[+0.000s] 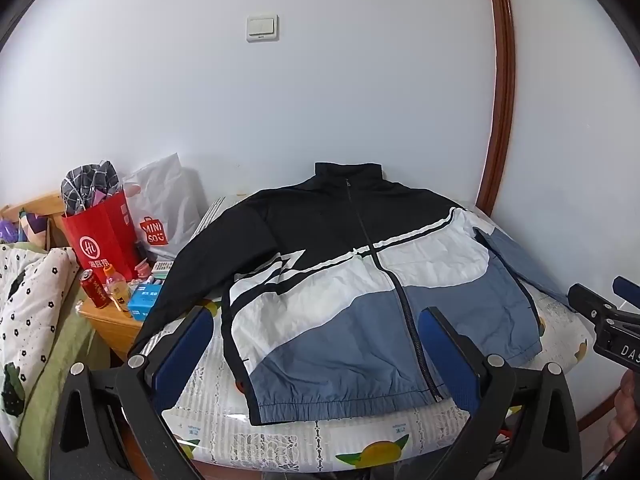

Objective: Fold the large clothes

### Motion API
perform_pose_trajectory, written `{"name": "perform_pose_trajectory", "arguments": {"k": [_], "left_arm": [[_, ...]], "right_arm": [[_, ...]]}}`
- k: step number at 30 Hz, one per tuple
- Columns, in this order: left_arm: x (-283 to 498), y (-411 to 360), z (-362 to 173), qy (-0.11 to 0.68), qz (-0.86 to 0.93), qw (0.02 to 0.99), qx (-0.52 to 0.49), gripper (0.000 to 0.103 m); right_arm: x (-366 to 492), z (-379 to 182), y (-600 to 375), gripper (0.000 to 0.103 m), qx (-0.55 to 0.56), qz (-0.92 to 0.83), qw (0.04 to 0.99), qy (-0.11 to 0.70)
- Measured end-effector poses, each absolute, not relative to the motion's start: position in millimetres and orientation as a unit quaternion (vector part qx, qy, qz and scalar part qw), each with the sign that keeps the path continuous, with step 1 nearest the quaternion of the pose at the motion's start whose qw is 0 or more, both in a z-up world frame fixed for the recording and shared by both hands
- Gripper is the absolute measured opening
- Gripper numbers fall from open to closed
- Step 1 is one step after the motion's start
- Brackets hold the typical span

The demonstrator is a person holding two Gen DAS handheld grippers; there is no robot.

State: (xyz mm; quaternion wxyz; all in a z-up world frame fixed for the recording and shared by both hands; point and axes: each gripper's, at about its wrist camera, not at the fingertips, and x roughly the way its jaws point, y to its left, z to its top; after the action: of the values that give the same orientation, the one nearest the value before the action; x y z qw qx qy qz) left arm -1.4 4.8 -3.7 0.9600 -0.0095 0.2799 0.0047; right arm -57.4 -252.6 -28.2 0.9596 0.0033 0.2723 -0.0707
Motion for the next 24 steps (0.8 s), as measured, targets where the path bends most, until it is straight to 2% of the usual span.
{"name": "perform_pose_trajectory", "arguments": {"k": [24], "left_arm": [[-2.7, 0.2, 4.7, 0.275, 0.005, 0.961, -0.004, 0.103]], "right_arm": [[-56.8, -30.7, -249.6, 0.103, 0.005, -0.073, 0.96, 0.269]]}}
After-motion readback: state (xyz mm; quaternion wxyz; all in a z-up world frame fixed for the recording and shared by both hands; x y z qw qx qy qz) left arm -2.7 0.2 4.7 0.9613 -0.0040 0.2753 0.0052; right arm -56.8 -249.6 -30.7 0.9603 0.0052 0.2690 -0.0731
